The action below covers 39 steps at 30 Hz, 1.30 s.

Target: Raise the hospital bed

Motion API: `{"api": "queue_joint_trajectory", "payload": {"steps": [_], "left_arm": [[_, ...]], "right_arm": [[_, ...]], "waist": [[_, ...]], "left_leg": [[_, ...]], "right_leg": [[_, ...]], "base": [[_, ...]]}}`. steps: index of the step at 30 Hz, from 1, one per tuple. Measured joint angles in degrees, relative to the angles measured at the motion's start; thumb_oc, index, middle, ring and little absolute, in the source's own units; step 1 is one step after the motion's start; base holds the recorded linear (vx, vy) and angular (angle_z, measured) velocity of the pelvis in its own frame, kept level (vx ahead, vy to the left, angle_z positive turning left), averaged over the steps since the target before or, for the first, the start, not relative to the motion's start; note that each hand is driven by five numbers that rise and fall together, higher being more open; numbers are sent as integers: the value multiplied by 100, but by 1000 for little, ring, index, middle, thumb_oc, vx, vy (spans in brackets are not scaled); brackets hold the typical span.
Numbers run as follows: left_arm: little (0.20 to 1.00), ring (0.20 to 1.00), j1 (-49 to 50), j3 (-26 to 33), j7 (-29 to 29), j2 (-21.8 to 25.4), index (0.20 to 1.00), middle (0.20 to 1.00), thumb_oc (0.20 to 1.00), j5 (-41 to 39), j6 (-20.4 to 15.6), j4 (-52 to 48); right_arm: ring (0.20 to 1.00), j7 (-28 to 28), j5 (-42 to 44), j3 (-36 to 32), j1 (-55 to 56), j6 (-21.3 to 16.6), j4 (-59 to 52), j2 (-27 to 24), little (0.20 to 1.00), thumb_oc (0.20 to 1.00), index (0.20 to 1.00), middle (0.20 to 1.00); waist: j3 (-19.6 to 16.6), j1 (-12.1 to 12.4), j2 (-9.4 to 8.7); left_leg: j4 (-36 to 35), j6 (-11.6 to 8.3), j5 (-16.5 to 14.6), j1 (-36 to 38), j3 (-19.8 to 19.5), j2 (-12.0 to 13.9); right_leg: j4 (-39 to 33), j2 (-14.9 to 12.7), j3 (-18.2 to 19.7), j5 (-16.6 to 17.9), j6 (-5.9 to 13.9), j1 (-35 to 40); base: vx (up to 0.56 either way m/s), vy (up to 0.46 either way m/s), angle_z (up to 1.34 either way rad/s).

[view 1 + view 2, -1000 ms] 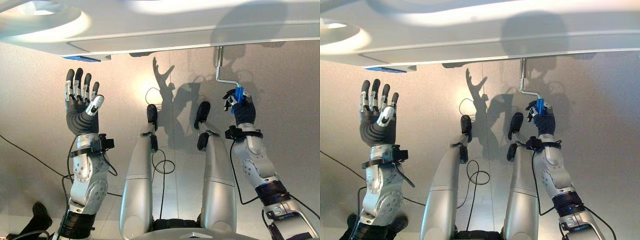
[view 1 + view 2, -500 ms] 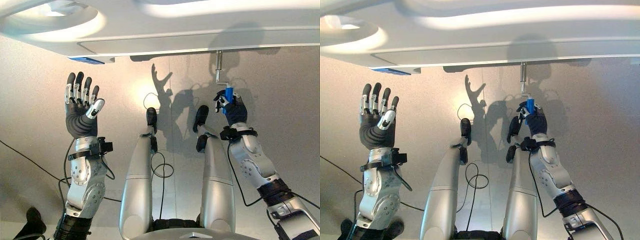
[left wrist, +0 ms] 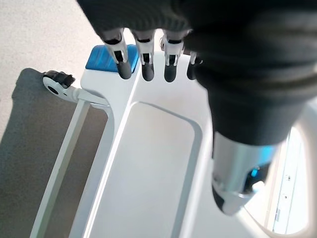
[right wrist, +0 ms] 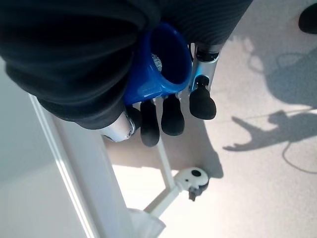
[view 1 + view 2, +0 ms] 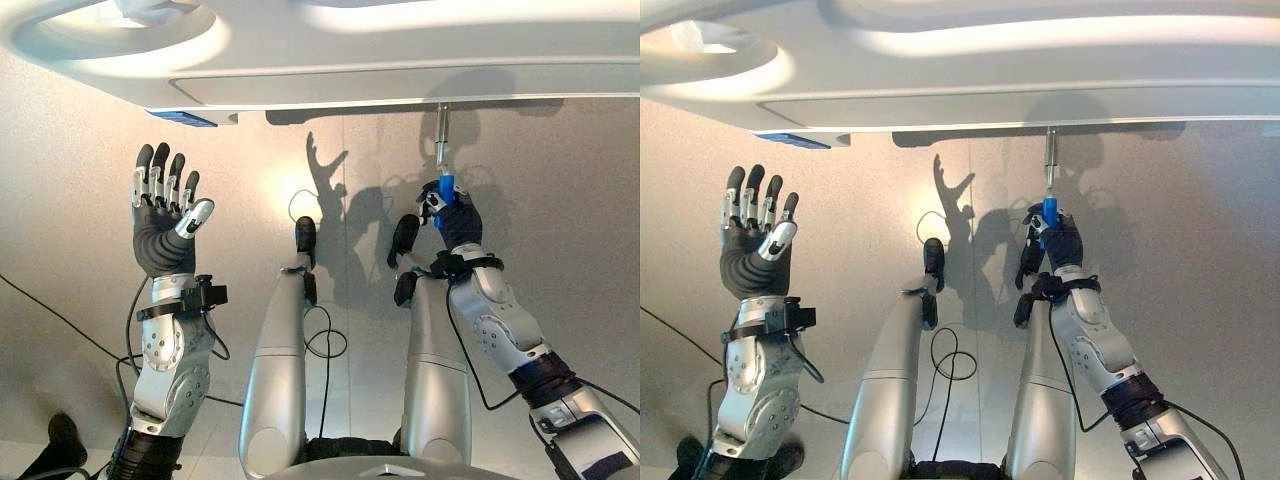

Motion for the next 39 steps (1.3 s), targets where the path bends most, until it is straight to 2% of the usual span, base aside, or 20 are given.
{"api": "queue_joint_trajectory", "payload": {"steps": [7,12,21,26,39], "left_arm": [[1000,1000,-12,-18,31,-30,1000,1000,1000,-2,0,7],[1000,1000,-11,-23,35,-102,1000,1000,1000,-3,0,12],[1000,1000,-18,-47,30,-111,1000,1000,1000,-17,-1,16],[1000,1000,-46,-224,20,-112,1000,1000,1000,-33,-5,28],[1000,1000,-154,-454,-44,-110,1000,1000,1000,-124,-20,86]], "right_arm": [[200,-38,-312,237,-453,103,569,330,200,200,200,200],[200,-38,-645,293,-651,242,795,422,200,200,200,200],[200,-36,-850,546,-1000,272,1254,578,200,200,200,200],[200,-37,-1076,516,-1231,286,1826,756,200,200,200,200],[200,-95,-1649,362,-1726,307,3054,1007,200,200,200,200]], "waist": [[2,124,32],[3,138,35],[4,158,65],[1,290,83],[-5,409,126]], "left_leg": [[1,-21,14,29,-3,11],[-5,-14,5,18,-2,7],[-55,-39,15,16,8,14],[-60,-47,17,18,9,11],[-77,-53,44,5,-4,-9]], "right_leg": [[50,4,6,-22,-9,-6],[27,-4,8,-33,-30,-22],[47,2,5,-37,-32,-48],[58,-3,4,-41,-36,-54],[47,-25,3,-61,-68,-76]], "base": [[0,0,0],[0,0,0],[0,0,0],[0,0,0],[1,1,0]]}}
